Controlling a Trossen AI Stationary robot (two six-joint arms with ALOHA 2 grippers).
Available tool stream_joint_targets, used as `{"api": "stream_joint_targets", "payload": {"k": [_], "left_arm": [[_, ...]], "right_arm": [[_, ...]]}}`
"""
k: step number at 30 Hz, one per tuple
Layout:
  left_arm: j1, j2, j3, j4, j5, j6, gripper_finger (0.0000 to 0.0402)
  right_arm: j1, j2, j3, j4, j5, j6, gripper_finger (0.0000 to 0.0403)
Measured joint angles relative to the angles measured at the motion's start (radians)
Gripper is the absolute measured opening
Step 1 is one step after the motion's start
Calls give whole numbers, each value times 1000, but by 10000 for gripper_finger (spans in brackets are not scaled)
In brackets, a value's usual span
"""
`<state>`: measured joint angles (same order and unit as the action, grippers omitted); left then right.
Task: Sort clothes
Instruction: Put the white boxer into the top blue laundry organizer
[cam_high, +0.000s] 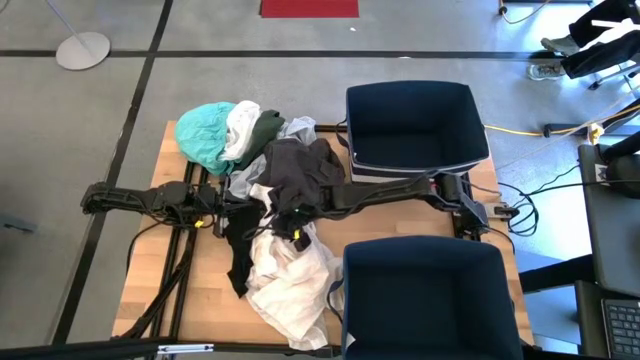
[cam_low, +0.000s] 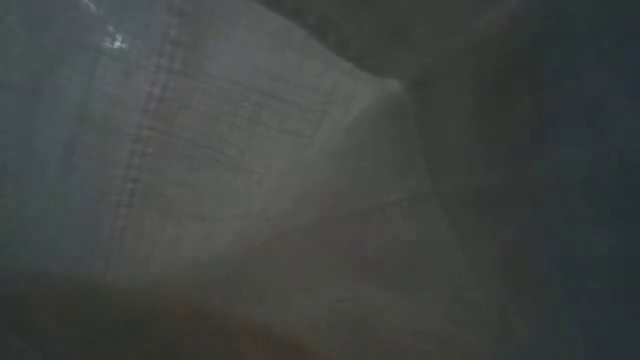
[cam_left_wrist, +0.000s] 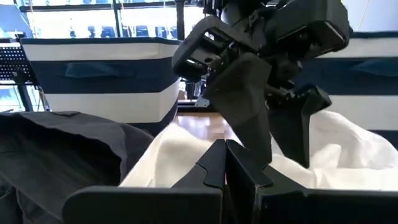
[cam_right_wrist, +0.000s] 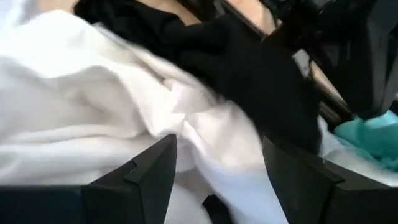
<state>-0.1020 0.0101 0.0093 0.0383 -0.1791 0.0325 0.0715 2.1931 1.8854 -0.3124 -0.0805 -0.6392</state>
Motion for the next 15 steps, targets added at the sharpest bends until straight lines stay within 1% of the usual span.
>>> {"api": "stream_joint_targets", "payload": {"k": [3,5,11,15], "left_arm": [[0,1,0,0,-2,1,0],[0,1,0,0,-2,1,0],[0,1,0,0,-4,1,0],[0,1,0,1,-4,1,0]], "right_arm": [[0,6,0,3,20,-22,239],[0,7,0,24,25,-22,229],[0,14,0,-28,28,-26,174],[0,21,0,-59,81,-30,142]]}}
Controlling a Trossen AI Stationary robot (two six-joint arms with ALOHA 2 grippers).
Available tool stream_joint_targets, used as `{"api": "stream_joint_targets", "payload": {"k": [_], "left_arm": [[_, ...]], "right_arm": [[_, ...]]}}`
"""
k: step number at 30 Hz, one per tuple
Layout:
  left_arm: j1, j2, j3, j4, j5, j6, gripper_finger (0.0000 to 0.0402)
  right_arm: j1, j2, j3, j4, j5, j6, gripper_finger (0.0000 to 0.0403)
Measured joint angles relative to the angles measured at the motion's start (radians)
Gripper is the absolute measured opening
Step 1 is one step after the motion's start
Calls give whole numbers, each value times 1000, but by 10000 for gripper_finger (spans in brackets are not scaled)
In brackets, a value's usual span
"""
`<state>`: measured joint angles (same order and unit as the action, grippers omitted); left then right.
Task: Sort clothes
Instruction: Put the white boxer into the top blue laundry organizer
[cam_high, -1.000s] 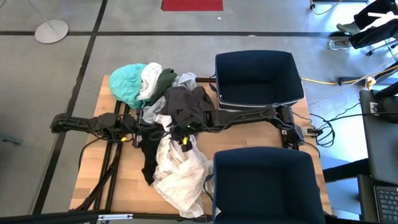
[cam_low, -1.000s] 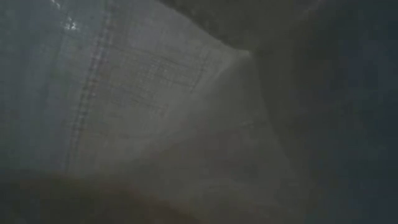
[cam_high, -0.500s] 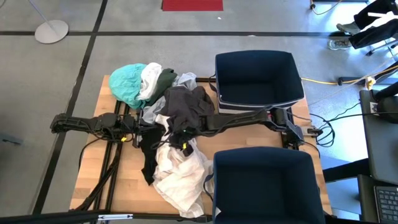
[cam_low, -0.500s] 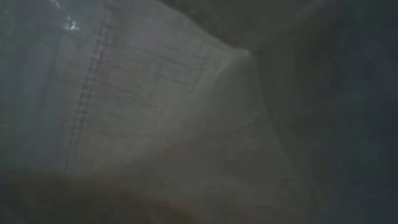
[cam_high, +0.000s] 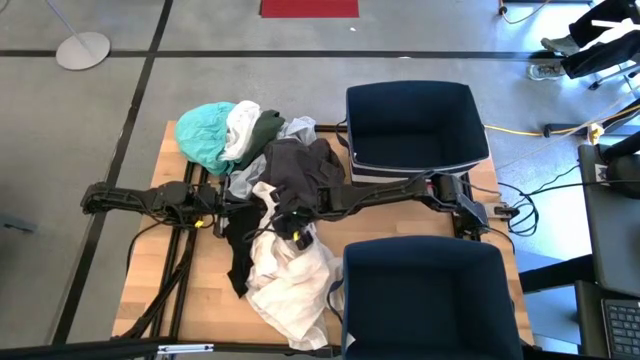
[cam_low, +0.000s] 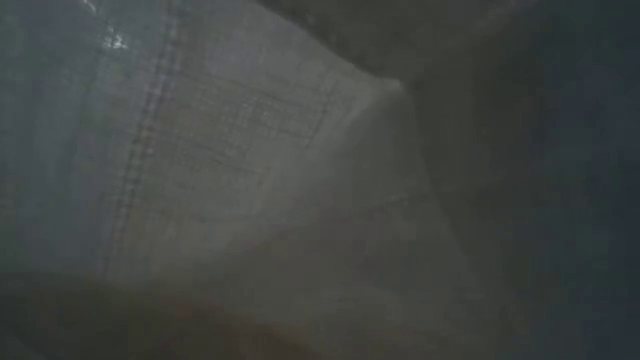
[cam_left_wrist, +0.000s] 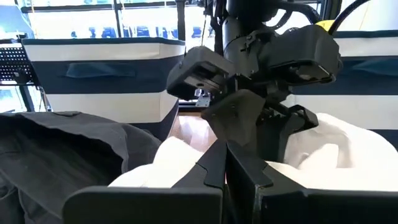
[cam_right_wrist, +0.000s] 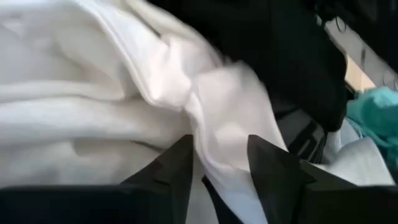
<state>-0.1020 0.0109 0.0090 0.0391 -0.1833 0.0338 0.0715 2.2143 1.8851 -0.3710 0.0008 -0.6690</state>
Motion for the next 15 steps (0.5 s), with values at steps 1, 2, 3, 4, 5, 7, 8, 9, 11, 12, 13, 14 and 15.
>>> {"api": "stream_joint_targets", "payload": {"k": [1,2,3,4,5,7,8,9,11,12,13,14,15], "left_arm": [[0,0,0,0,0,0,0],[0,0,0,0,0,0,0],[0,0,0,0,0,0,0],[0,0,0,0,0,0,0],[0,0,0,0,0,0,0],[0,0,0,0,-1,0,0],[0,0,0,0,-1,0,0],[0,0,0,1,-1,0,0],[0,0,0,0,-1,0,0],[0,0,0,0,-1,0,0],[0,0,0,0,-1,0,0],[0,0,0,0,-1,0,0],[0,0,0,0,-1,0,0]], "right_arm": [[0,0,0,3,8,0,134],[0,-1,0,8,8,0,125],[0,-2,0,12,8,0,116],[0,-2,0,13,9,0,105],[0,-2,0,14,17,1,93],[1,-2,0,25,48,11,67],[1,-2,0,28,59,13,54],[1,-4,0,26,67,14,39],[1,-9,0,21,83,15,13],[1,-14,0,18,92,18,8],[1,-20,0,19,104,28,8],[1,-33,0,19,114,42,13],[1,-46,0,19,120,60,17]]}}
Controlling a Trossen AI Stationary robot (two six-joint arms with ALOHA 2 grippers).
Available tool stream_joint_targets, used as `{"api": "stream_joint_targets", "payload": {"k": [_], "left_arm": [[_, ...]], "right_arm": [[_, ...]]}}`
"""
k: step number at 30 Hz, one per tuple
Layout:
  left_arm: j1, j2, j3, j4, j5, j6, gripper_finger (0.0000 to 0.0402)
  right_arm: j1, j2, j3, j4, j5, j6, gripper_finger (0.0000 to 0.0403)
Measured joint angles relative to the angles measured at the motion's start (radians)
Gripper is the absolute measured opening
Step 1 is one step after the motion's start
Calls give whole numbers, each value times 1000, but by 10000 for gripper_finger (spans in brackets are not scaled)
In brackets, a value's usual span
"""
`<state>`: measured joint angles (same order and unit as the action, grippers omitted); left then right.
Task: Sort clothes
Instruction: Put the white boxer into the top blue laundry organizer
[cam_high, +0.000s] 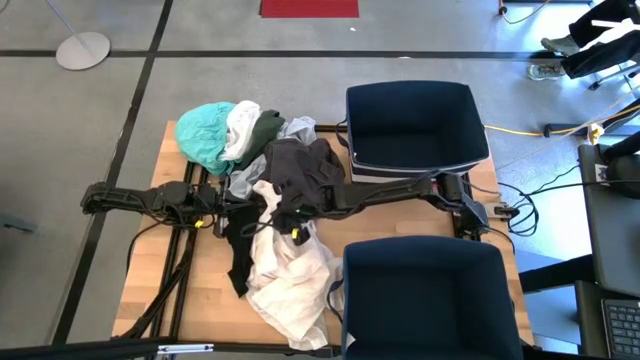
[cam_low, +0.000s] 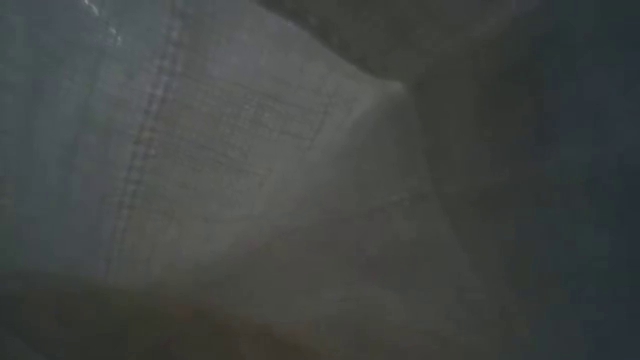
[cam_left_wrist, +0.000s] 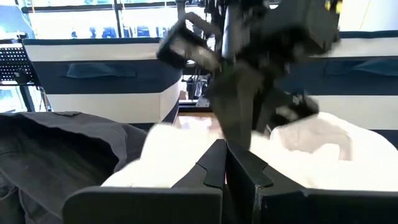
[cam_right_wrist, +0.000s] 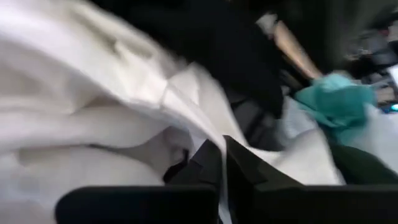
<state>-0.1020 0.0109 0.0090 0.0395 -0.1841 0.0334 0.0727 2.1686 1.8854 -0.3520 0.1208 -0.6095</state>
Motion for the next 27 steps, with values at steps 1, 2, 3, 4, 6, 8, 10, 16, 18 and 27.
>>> {"api": "stream_joint_targets", "payload": {"k": [1,2,3,4,6,8,10,16,18,27], "left_arm": [[0,0,0,0,0,-1,0],[0,0,0,0,0,-1,0],[0,0,0,0,0,-1,0],[0,0,0,0,0,0,0],[0,0,0,0,0,0,0],[0,0,0,0,0,0,0],[0,0,0,0,0,0,0],[0,0,0,0,0,0,0],[0,0,0,0,0,0,0],[0,0,0,0,-2,1,0]], "right_arm": [[0,-17,0,-2,1,11,20],[0,-34,0,-10,1,24,21],[0,-50,0,-10,1,28,19],[0,-68,0,-9,1,31,15],[0,-102,0,-14,3,34,7],[0,-134,0,-11,24,35,7],[0,-168,0,-12,69,36,14],[-2,-268,0,-11,198,30,13],[-2,-303,0,-9,240,29,8],[-21,-456,0,-11,461,25,21]]}}
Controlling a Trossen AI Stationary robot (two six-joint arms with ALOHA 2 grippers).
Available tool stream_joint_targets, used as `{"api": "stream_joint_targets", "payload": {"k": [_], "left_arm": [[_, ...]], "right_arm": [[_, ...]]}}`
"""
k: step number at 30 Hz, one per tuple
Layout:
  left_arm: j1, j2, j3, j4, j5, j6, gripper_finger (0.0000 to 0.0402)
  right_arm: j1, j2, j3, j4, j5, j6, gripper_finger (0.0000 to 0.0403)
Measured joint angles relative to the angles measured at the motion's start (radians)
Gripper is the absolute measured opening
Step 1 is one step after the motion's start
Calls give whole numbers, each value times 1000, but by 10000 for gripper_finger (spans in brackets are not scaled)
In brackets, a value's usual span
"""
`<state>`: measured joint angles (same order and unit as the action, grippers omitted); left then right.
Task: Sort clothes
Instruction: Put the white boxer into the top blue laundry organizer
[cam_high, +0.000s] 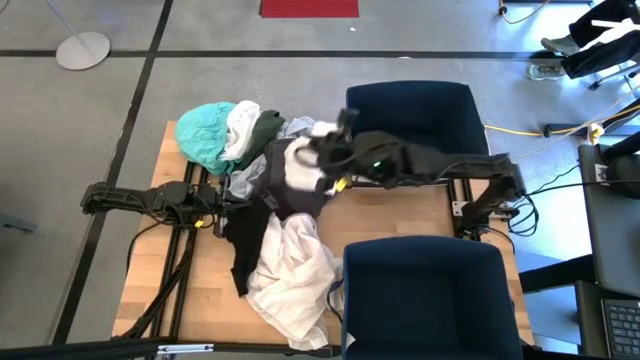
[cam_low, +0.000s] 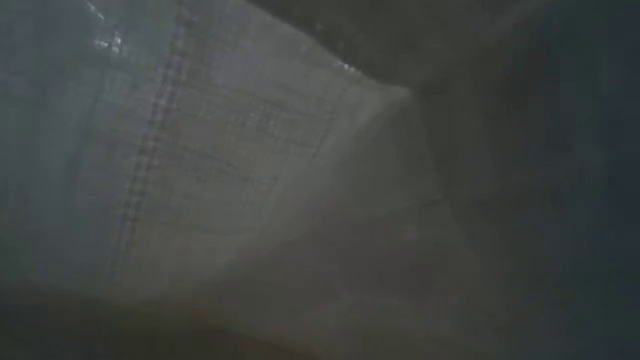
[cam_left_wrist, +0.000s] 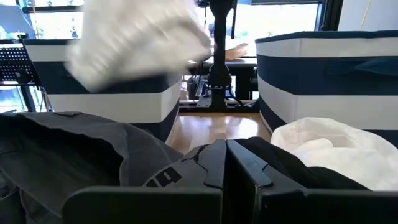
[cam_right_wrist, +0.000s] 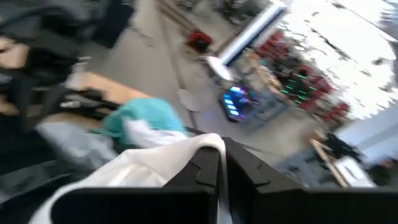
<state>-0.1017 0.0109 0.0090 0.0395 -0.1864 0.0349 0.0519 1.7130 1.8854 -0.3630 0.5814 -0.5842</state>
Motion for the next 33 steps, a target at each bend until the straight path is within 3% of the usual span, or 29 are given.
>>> {"api": "stream_joint_targets", "payload": {"k": [10,19,25,33], "left_arm": [[0,0,0,0,0,9,0],[0,0,0,0,0,11,0],[0,0,0,0,0,11,0],[0,0,0,0,0,19,0]], "right_arm": [[-105,-152,0,-55,162,11,23],[-264,-242,0,-337,238,196,23],[-375,-254,0,-565,226,365,24],[-507,-237,0,-811,58,554,24]]}}
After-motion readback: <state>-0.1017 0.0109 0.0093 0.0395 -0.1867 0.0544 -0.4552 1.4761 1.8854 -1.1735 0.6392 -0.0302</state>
